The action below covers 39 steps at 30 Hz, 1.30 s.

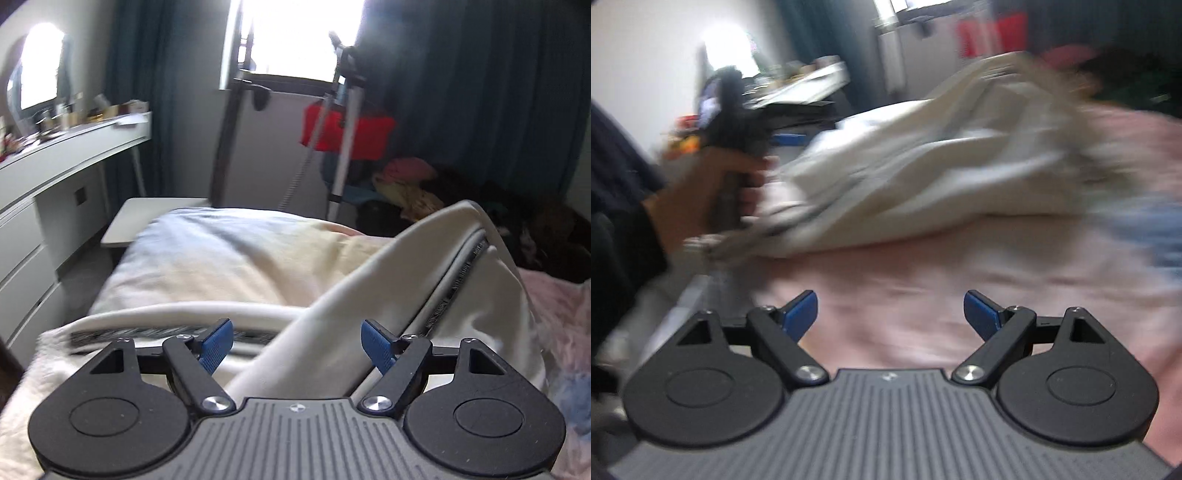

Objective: Fold clothes

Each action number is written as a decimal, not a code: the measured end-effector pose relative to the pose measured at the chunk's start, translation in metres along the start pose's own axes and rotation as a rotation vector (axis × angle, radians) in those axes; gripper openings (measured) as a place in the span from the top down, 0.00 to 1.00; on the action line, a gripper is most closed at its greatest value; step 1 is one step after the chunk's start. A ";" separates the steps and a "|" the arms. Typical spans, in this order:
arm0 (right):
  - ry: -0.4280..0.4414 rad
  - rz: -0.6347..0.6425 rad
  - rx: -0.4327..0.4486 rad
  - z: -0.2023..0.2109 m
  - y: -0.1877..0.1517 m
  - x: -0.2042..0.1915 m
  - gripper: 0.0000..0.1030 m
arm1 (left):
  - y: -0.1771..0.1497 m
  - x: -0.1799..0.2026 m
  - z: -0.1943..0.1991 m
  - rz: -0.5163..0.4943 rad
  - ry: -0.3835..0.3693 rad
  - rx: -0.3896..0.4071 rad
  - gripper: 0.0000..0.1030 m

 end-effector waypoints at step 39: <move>0.172 -0.381 0.493 0.031 0.020 0.096 0.13 | -0.121 0.193 0.148 -0.006 -0.578 -0.011 0.98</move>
Point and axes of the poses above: each gripper's, at about its wrist camera, not at the fingertips, and z roughly against the way its jaws point, x to its right, y to its top, the point moved 10 cm from there along -z, roughly the way its jaws point, and after that the axes turned 10 degrees about z, right-handed, at the moved point
